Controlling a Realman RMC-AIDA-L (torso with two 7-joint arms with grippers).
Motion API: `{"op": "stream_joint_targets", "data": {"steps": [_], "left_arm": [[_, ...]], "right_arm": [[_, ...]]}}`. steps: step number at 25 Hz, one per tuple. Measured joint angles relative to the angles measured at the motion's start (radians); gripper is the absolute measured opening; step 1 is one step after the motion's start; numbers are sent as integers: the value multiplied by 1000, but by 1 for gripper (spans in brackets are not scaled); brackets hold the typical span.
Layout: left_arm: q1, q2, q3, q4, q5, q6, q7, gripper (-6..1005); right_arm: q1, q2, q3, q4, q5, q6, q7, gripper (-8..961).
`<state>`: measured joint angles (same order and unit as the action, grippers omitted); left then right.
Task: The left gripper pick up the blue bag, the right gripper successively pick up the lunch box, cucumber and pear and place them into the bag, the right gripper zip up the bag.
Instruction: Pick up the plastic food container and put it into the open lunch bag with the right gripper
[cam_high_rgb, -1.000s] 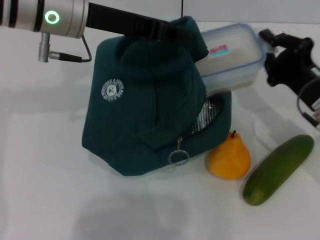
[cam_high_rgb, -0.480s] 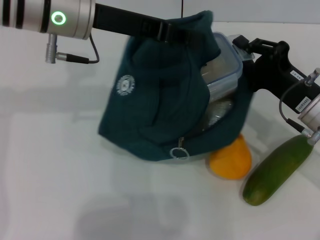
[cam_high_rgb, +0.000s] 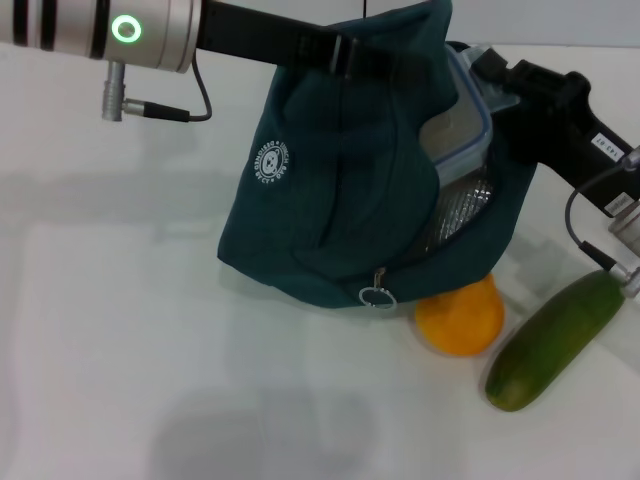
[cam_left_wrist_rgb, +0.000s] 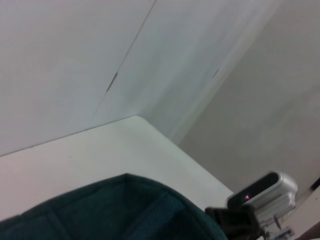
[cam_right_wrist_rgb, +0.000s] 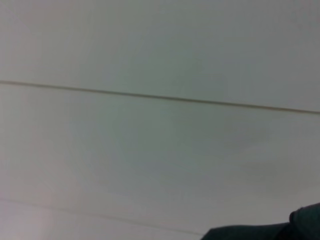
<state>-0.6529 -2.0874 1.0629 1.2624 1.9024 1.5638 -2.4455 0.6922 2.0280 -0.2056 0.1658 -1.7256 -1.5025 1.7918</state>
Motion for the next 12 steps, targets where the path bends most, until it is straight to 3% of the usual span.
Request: {"op": "stream_joint_targets", "data": {"steps": [12], "left_arm": [[-14,4,-12,-1,-19,2,-8,67]], "right_arm": [[6,-1,-1,-53,-90,-11,-12,109]]}}
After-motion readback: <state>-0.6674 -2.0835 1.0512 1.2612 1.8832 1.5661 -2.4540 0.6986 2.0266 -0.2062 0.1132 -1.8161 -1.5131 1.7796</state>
